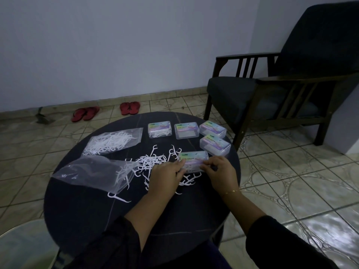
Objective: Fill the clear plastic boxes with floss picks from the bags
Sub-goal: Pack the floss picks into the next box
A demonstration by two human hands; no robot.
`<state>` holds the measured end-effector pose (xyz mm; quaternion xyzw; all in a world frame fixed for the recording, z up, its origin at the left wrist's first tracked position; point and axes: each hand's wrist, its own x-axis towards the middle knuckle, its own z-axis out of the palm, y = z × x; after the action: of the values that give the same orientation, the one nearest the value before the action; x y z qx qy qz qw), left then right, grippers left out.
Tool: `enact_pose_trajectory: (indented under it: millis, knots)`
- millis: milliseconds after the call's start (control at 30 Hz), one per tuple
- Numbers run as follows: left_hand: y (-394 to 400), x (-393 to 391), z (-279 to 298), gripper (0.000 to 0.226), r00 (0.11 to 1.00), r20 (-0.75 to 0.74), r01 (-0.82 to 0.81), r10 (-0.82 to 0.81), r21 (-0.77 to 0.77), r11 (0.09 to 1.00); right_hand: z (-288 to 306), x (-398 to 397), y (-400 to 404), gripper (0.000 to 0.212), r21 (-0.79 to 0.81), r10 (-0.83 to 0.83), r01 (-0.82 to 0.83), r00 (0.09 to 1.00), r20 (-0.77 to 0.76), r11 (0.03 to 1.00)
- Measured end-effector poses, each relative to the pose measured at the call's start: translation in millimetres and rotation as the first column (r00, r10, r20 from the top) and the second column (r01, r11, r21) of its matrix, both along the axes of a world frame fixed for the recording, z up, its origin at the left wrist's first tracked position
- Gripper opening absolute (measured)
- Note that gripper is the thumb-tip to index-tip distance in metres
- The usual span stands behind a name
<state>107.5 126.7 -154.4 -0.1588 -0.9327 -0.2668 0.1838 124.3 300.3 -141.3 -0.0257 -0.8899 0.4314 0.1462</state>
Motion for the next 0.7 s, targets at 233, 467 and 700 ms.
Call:
enact_pose_trajectory:
  millis: [233, 467, 700]
  knots:
    - [-0.8, -3.0, 7.5, 0.031, 0.999, 0.023, -0.036, 0.038, -0.076, 0.996, 3.7, -0.3, -0.9, 0.016, 0.024, 0.021, -0.021, 0.999, 0.038, 0.999]
    - [-13.6, -15.3, 33.9, 0.029, 0.992, 0.005, -0.122, 0.123, -0.099, 0.988, 23.2, -21.4, -13.1, 0.023, 0.022, 0.062, -0.063, 0.997, 0.044, 0.998]
    - [-50.3, -57.5, 58.0, 0.032, 0.961, 0.061, -0.249, 0.268, -0.222, 0.943, 49.6, -64.9, -49.2, 0.032, 0.069, 0.186, -0.195, 0.975, 0.123, 0.978]
